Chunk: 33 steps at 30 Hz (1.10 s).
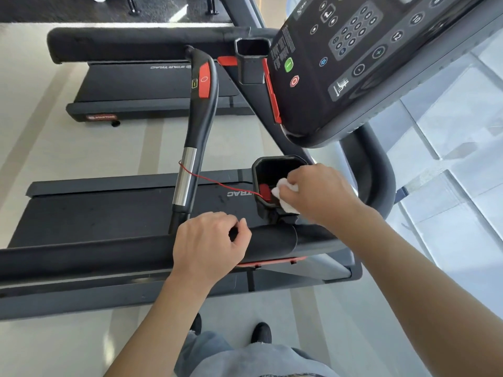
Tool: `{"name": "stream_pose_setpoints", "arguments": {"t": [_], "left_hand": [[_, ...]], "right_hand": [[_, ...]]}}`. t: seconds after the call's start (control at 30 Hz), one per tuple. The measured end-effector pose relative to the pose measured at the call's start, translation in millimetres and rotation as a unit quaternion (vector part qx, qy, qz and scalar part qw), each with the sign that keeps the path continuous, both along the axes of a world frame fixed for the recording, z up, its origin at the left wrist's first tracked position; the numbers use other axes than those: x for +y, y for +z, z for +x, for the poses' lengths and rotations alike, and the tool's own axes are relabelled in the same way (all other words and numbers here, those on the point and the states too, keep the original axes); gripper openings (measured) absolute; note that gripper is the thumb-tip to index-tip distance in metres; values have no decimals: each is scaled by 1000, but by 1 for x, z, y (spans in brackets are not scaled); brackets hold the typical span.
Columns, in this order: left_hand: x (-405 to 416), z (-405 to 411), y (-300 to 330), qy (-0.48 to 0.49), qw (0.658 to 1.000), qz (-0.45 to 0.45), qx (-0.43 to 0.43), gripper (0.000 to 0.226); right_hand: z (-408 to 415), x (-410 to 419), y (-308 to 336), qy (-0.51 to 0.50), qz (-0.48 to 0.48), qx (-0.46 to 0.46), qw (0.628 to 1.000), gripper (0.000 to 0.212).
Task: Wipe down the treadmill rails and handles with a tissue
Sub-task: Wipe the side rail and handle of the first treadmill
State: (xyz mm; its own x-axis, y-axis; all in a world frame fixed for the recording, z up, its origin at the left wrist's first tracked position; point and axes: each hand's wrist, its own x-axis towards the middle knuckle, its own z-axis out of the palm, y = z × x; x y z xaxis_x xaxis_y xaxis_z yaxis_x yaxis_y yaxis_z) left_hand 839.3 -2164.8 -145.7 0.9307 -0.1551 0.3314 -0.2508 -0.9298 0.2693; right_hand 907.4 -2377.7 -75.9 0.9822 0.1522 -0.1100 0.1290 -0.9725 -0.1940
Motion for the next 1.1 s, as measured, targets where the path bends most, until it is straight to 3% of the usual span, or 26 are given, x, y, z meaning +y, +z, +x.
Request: {"name": "stream_pose_setpoints", "arguments": {"t": [0.17, 0.3, 0.47, 0.63, 0.8, 1.1], "left_hand": [[-3, 1, 2, -2, 1000, 2, -6, 44], [-4, 1, 1, 11, 1000, 12, -3, 43], [-3, -2, 2, 3, 1000, 5, 6, 44], [-2, -2, 2, 6, 1000, 5, 7, 44], [-2, -3, 3, 1, 1000, 3, 6, 45], [-2, -3, 7, -31, 996, -60, 50, 29]], "right_hand": [[-20, -18, 16, -43, 40, 0, 998, 41], [15, 4, 17, -52, 135, -107, 984, 33], [38, 50, -16, 7, 10, -81, 997, 16], [4, 34, -9, 9, 68, -18, 997, 49], [-17, -22, -2, -9, 40, -32, 999, 46], [-77, -70, -9, -81, 258, -164, 949, 24]]}}
